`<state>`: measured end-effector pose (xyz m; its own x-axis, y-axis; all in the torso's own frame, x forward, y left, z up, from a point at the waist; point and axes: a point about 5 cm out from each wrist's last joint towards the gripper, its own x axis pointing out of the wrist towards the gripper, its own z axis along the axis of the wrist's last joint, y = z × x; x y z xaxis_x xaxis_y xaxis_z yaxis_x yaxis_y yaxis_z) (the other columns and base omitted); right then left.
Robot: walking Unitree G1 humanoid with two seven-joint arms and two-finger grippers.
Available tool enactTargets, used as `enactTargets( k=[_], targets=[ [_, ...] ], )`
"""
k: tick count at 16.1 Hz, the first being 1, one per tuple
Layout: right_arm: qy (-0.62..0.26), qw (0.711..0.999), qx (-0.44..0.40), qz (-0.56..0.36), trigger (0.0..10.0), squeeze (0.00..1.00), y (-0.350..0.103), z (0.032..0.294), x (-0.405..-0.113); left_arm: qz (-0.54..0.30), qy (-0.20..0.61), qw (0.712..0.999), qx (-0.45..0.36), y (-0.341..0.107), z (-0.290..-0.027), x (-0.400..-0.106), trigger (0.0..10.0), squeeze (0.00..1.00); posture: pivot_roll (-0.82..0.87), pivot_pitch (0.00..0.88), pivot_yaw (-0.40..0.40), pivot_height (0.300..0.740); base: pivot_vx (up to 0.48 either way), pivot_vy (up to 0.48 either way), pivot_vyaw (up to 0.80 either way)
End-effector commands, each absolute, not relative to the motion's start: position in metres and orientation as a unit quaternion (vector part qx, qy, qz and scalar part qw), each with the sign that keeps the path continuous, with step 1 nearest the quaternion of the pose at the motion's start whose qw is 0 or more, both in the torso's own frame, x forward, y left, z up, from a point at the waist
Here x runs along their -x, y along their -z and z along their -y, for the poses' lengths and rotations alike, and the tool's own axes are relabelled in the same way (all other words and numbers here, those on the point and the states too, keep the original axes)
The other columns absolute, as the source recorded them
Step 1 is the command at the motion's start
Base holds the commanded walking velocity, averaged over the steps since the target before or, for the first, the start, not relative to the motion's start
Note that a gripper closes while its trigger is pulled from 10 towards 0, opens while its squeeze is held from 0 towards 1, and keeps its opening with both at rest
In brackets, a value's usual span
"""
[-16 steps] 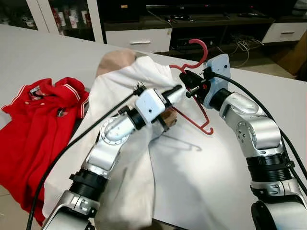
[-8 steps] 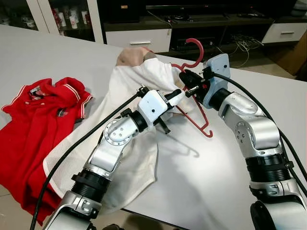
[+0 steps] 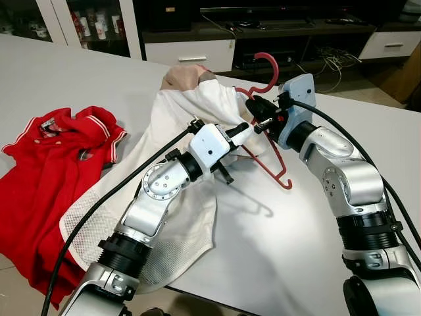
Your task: Hang hanger
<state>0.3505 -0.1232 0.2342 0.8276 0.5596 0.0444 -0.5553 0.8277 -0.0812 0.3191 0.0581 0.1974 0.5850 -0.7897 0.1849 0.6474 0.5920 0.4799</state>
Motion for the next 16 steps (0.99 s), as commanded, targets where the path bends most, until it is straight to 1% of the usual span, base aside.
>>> enactTargets(
  k=[1,2,3,4,5,7,10,11,12,13,14,16],
  targets=[
    [-0.285,0.956,0.025,0.064,10.0,0.00,-0.246,0.125,-0.350,0.191,0.425,0.865,-0.190,-0.197,-0.052,-0.318,8.1,0.00,0.06,0.072,-0.039,0.740,0.000,0.000,0.00],
    [-0.285,0.956,0.025,0.064,10.0,0.00,-0.246,0.125,-0.350,0.191,0.425,0.865,-0.190,-0.197,-0.052,-0.318,8.1,0.00,0.06,0.072,-0.039,0.740,0.000,0.000,0.00],
    [-0.286,0.956,0.025,0.065,10.0,0.00,-0.245,0.126,-0.349,0.177,0.410,0.875,-0.189,-0.196,-0.055,-0.321,8.1,0.00,0.06,0.072,-0.039,0.740,0.000,0.000,0.00],
    [-0.297,0.951,0.037,0.076,10.0,0.00,-0.229,0.120,-0.338,0.304,0.306,0.885,-0.176,-0.242,-0.087,-0.327,10.0,1.00,0.06,0.080,-0.041,0.740,0.000,0.000,0.00],
    [-0.303,0.949,0.042,0.080,10.0,0.00,-0.222,0.118,-0.333,0.351,0.275,0.880,-0.164,-0.258,-0.098,-0.324,10.0,0.00,0.06,0.080,-0.043,0.740,0.000,0.000,0.00],
    [-0.300,0.950,0.041,0.079,10.0,0.00,-0.222,0.119,-0.333,0.325,0.303,0.883,-0.152,-0.250,-0.094,-0.325,10.0,0.00,0.06,0.081,-0.042,0.740,0.000,0.000,0.00],
    [-0.297,0.950,0.041,0.080,10.0,0.00,-0.220,0.121,-0.332,0.333,0.294,0.885,-0.137,-0.251,-0.098,-0.325,10.0,0.00,0.06,0.081,-0.042,0.740,0.000,0.000,0.00],
    [-0.297,0.950,0.041,0.082,10.0,0.00,-0.220,0.121,-0.332,0.337,0.288,0.887,-0.129,-0.254,-0.100,-0.326,10.0,0.15,0.06,0.081,-0.042,0.740,0.000,0.000,0.00],
    [-0.296,0.951,0.041,0.082,10.0,0.00,-0.219,0.121,-0.332,0.340,0.284,0.889,-0.117,-0.257,-0.102,-0.327,10.0,0.00,0.06,0.077,-0.043,0.740,0.000,0.000,0.00],
    [-0.294,0.952,0.041,0.081,10.0,0.00,-0.217,0.121,-0.332,0.340,0.290,0.888,-0.107,-0.259,-0.103,-0.326,10.0,0.00,0.06,0.077,-0.043,0.740,0.000,0.000,0.00],
    [-0.290,0.953,0.039,0.080,10.0,0.00,-0.216,0.121,-0.333,0.335,0.313,0.884,-0.094,-0.259,-0.102,-0.324,10.0,0.00,0.06,0.076,-0.043,0.740,0.000,0.000,0.00],
    [-0.284,0.954,0.030,0.089,10.0,0.00,-0.219,0.119,-0.335,0.296,0.390,0.864,-0.113,-0.242,-0.091,-0.313,10.0,0.00,0.06,0.074,-0.042,0.740,0.000,0.000,0.00]
  ],
)
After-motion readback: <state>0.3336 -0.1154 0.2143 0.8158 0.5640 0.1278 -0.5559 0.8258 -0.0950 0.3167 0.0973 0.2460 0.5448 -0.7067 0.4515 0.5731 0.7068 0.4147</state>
